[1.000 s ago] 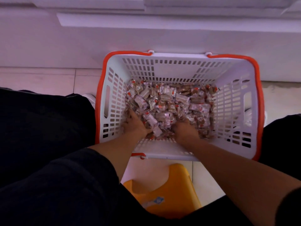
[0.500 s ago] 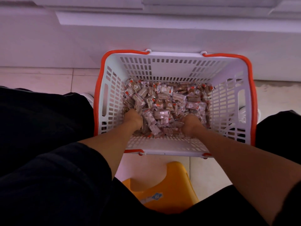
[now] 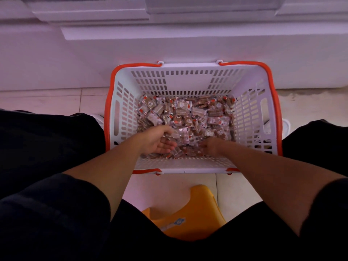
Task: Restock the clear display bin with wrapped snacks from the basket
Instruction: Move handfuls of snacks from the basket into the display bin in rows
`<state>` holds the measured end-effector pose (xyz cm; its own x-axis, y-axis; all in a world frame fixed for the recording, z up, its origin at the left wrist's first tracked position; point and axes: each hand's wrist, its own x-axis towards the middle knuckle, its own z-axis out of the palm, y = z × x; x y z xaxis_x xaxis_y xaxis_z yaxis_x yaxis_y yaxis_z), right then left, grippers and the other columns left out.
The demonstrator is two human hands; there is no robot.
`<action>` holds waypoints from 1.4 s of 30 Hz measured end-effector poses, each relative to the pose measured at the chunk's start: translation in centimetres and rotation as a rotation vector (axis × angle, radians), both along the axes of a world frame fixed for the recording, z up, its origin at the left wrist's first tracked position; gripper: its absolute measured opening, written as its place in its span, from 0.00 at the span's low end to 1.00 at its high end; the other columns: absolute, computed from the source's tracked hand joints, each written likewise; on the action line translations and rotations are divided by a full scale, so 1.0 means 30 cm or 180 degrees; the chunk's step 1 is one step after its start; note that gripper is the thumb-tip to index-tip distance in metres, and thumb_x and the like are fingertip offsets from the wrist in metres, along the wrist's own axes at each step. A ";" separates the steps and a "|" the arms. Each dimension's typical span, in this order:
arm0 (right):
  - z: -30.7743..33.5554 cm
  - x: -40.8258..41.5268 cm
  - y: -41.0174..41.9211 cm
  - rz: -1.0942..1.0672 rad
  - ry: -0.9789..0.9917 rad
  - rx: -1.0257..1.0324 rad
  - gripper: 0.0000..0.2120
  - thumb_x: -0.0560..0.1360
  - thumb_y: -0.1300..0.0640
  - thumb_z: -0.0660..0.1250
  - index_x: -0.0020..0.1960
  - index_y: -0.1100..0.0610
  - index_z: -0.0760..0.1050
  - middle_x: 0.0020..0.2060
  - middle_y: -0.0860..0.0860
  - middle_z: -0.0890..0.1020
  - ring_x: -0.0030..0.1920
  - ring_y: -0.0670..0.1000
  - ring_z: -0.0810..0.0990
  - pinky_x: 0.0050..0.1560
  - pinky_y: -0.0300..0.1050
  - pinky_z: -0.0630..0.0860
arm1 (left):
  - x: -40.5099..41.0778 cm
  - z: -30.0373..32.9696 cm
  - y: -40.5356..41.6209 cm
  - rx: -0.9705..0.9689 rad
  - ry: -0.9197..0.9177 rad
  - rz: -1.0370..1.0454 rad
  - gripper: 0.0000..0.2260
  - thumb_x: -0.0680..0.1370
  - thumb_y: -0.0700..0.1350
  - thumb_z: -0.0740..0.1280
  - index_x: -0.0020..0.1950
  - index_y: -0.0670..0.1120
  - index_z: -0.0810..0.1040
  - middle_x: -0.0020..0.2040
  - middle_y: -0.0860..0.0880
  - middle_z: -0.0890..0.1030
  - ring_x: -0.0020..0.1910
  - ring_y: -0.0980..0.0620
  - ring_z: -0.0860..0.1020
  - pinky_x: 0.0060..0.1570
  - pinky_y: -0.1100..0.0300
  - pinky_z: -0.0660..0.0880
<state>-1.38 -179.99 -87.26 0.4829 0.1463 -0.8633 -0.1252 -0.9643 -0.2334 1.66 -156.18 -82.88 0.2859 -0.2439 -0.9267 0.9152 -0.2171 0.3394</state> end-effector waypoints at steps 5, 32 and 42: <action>0.018 0.000 -0.004 0.0412 0.0035 -0.0155 0.19 0.83 0.49 0.57 0.66 0.59 0.76 0.63 0.59 0.78 0.63 0.58 0.77 0.58 0.46 0.73 | 0.000 0.036 0.003 -0.0213 0.0125 0.0437 0.13 0.80 0.40 0.59 0.65 0.43 0.67 0.46 0.37 0.85 0.41 0.44 0.86 0.33 0.56 0.82; 1.074 0.263 -0.070 0.0500 -0.2329 0.1935 0.07 0.61 0.70 0.74 0.32 0.59 0.84 0.38 0.49 0.84 0.37 0.44 0.83 0.37 0.35 0.76 | 0.257 0.763 -0.065 -0.0992 -0.1703 -0.1159 0.12 0.78 0.49 0.67 0.62 0.52 0.75 0.53 0.43 0.84 0.47 0.45 0.83 0.44 0.49 0.82; 1.158 0.288 -0.040 0.0294 -0.2990 0.2074 0.08 0.63 0.69 0.75 0.33 0.57 0.84 0.39 0.47 0.82 0.36 0.47 0.82 0.40 0.39 0.78 | 0.250 0.868 -0.107 -0.1654 -0.0937 -0.0484 0.26 0.79 0.55 0.59 0.67 0.37 0.76 0.54 0.37 0.81 0.51 0.41 0.81 0.47 0.52 0.81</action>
